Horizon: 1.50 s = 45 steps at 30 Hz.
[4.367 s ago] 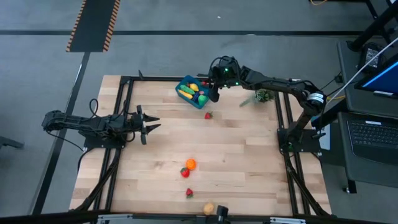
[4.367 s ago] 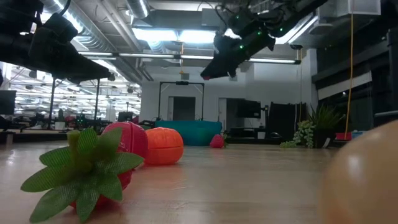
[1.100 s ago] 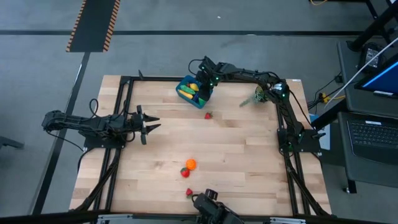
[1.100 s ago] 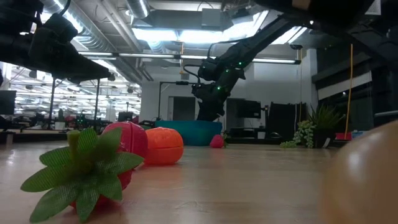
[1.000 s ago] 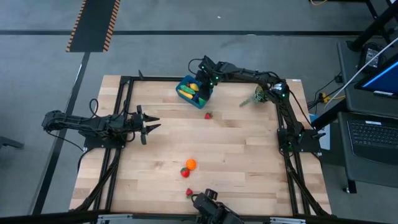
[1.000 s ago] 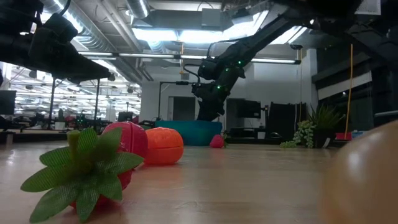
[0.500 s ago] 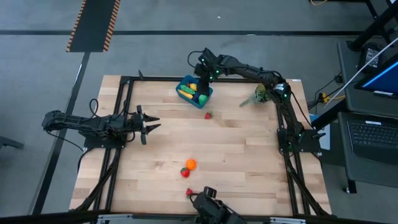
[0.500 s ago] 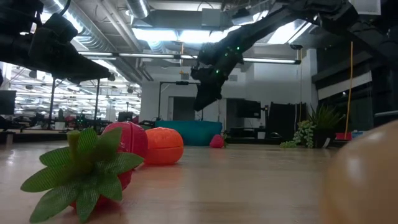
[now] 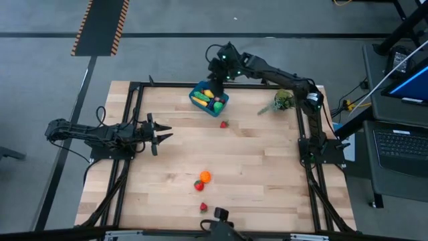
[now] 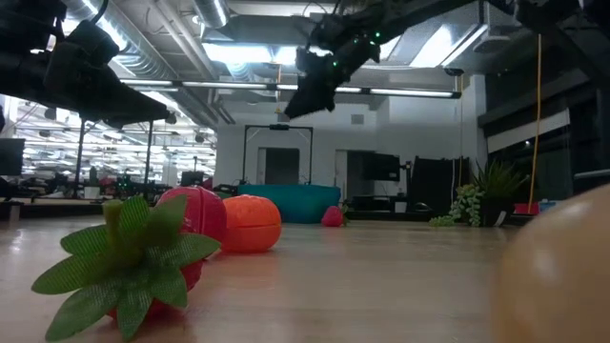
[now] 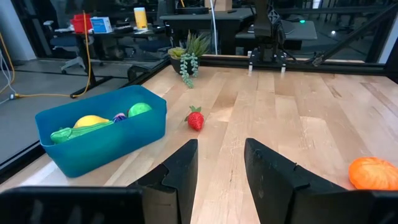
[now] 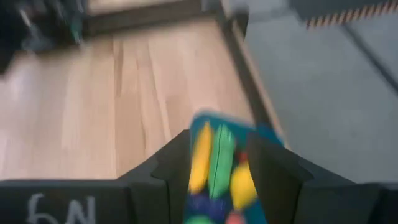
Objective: Pick and placing Produce into tupperware
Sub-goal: Put the red strawberry into the blue bin
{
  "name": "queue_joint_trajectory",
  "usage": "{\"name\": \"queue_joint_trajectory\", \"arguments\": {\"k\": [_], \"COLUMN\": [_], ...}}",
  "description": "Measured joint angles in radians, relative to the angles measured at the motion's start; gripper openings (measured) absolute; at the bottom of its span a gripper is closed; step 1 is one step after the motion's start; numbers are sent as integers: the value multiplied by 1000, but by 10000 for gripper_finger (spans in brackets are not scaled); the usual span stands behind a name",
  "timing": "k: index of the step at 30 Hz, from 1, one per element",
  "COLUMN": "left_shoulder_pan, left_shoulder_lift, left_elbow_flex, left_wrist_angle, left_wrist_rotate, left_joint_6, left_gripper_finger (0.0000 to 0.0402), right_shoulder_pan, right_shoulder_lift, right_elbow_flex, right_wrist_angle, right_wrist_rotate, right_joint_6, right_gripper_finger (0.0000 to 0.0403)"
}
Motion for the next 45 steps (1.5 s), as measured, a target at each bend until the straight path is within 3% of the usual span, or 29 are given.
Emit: {"name": "queue_joint_trajectory", "arguments": {"k": [4, 17, 21, 30, 40, 45], "left_shoulder_pan": [0, 0, 0, 0, 0, 0], "left_shoulder_lift": [0, 0, 0, 0, 0, 0], "left_elbow_flex": [0, 0, 0, 0, 0, 0], "left_wrist_angle": [0, 0, 0, 0, 0, 0], "left_wrist_rotate": [0, 0, 0, 0, 0, 0], "left_joint_6": [0, 0, 0, -25, -26, -26], "left_gripper_finger": [124, 124, 124, 124, 124, 124], "right_shoulder_pan": [13, 17, 20, 12, 13, 35], "right_shoulder_lift": [-42, -347, -444, -590, -599, -599], "right_elbow_flex": [-112, -740, -870, -1074, -1128, -1128], "right_wrist_angle": [214, 757, 776, 834, 799, 798], "right_wrist_rotate": [-19, -62, -134, -139, -139, -147], "right_joint_6": [41, 105, 82, 124, 161, 92], "right_gripper_finger": [155, 155, 155, 155, 155, 155]}}
